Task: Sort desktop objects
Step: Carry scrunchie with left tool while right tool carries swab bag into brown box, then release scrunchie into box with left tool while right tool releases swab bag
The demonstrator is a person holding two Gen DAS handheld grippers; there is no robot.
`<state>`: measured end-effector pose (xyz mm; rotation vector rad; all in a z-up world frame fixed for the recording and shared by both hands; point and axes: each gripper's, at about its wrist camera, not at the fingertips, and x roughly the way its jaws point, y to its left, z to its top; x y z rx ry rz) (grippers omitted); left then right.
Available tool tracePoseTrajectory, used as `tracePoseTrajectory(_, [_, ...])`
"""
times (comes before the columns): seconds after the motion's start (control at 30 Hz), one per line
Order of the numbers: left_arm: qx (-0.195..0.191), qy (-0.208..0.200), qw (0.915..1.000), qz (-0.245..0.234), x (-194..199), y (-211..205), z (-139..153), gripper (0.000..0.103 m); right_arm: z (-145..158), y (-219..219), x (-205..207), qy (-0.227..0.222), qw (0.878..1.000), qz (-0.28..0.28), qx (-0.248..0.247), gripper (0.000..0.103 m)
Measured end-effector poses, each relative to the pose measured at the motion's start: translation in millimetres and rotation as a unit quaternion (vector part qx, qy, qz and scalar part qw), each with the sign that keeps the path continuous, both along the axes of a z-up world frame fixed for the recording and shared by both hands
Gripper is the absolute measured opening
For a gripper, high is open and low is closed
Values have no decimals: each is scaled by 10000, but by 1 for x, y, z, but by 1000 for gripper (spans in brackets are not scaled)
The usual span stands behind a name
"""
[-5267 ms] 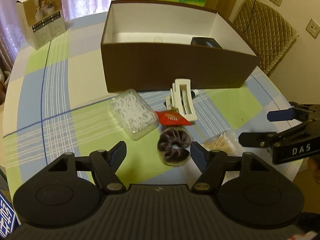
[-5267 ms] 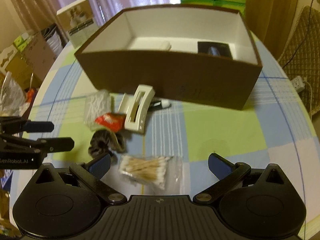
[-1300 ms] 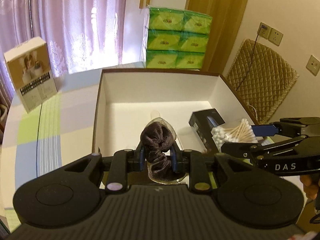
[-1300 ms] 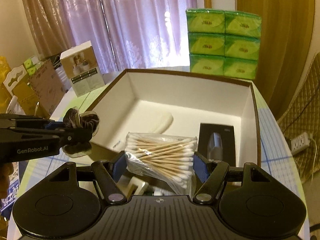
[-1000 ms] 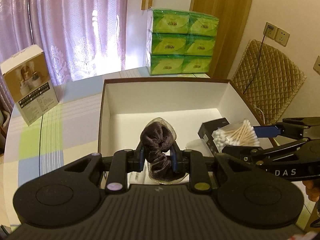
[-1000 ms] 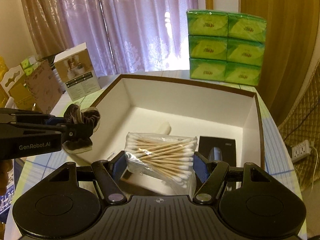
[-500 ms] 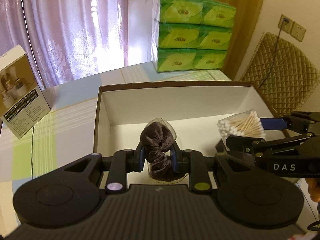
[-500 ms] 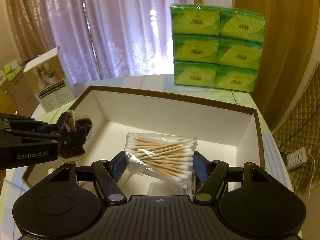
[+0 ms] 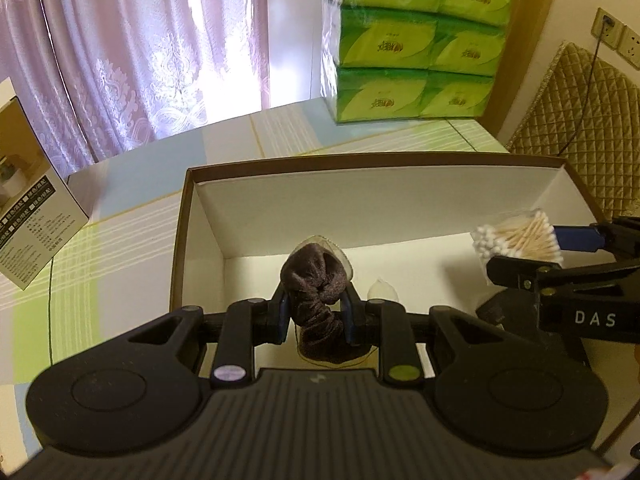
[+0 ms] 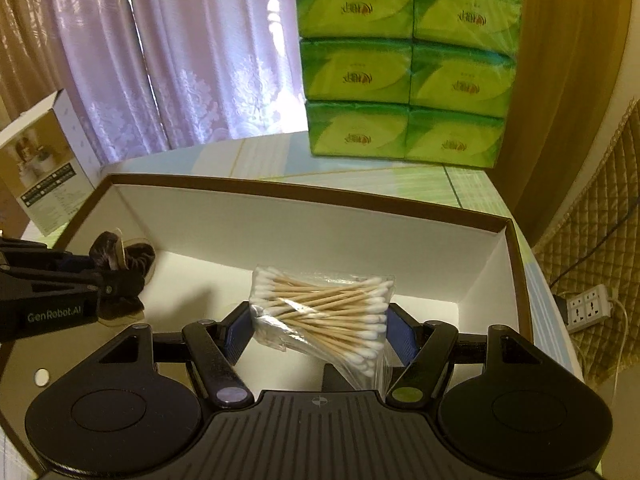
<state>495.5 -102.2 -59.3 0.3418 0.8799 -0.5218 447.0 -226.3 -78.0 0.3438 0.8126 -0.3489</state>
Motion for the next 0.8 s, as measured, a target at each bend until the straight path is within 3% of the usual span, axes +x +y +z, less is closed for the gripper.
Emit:
tracePoseTrajectory(0.23, [112,-28,9999,-73,14,-13,-8,24,-10,-13,9,149,9998,-97,15,67])
tracePoseTrajectory(0.53, [38,-54,10000,-19,23,-16,-10,37,-14,-24,11,200,9996,-191,70,67])
tracePoseTrajectory(0.67, [0,-150,9999,-6,22,-13,-8,51,-16,-26,11,218,9995,-217,117,67])
tracePoseTrajectory(0.7, [-5,-167,9999,4,21,-13,-7,59,-16,-26,12,220,9994,-223,120,67])
tracePoseTrajectory(0.8, [-5,-246,9997,18,20,-12,-3,62,-17,-27,12,225,9994,-254,111,67])
